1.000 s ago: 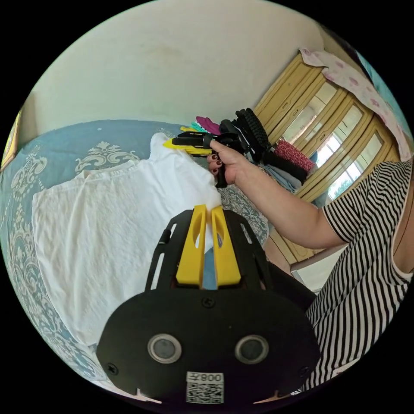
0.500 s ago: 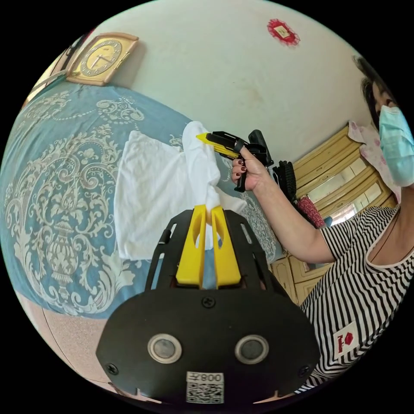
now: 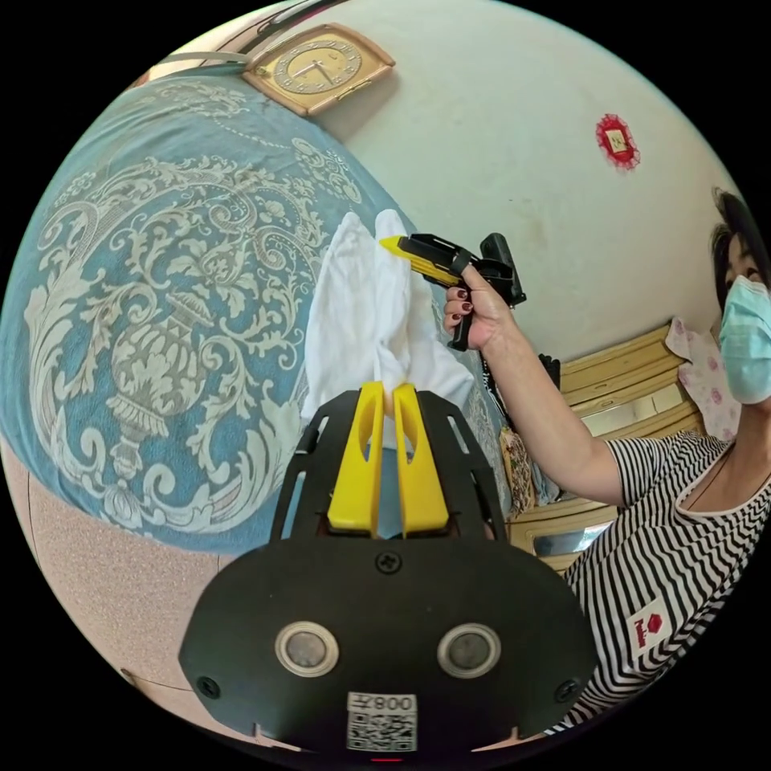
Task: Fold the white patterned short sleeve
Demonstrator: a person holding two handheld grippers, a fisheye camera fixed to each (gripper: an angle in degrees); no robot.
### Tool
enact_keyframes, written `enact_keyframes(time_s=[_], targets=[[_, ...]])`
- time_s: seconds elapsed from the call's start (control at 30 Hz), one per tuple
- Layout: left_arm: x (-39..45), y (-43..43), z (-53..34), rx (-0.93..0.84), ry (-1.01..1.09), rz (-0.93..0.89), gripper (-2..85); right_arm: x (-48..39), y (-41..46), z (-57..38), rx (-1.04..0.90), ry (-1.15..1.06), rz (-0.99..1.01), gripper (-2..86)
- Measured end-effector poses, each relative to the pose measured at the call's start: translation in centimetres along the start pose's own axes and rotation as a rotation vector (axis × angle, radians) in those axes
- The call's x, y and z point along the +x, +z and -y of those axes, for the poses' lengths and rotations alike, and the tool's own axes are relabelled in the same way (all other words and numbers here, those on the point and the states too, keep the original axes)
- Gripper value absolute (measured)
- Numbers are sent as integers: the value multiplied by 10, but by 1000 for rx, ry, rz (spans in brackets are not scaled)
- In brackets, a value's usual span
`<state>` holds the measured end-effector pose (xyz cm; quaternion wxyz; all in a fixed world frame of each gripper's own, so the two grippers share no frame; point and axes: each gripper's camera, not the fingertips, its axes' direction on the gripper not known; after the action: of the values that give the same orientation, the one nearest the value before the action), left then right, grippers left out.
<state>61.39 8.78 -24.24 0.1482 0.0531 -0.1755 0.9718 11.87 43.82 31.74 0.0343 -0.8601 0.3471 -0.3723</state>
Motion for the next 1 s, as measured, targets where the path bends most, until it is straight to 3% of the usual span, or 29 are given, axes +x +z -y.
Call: enact_keyframes(time_s=[0.33,0.6,0.7,0.8,0.9,1.0], targets=[[-56,-3,-8,-2,-73,-26,25,-55,-31,30,-111,17,-55,31],[-72,-27,-21,45,-115,-20,20,-101,-114,17,-20,-50,111,53],[-68,-47,-28,76,-108,56,10,-119,-142,6,-4,-83,98,32],[-48,-49,-18,69,-9,103,5,-137,-142,3,-108,-92,-21,15],[-29,-25,6,4,116,125,3,-160,-133,-2,-204,-114,-122,9],[-27,11,18,-137,160,316,2,-187,-156,-13,-208,-127,-128,11]])
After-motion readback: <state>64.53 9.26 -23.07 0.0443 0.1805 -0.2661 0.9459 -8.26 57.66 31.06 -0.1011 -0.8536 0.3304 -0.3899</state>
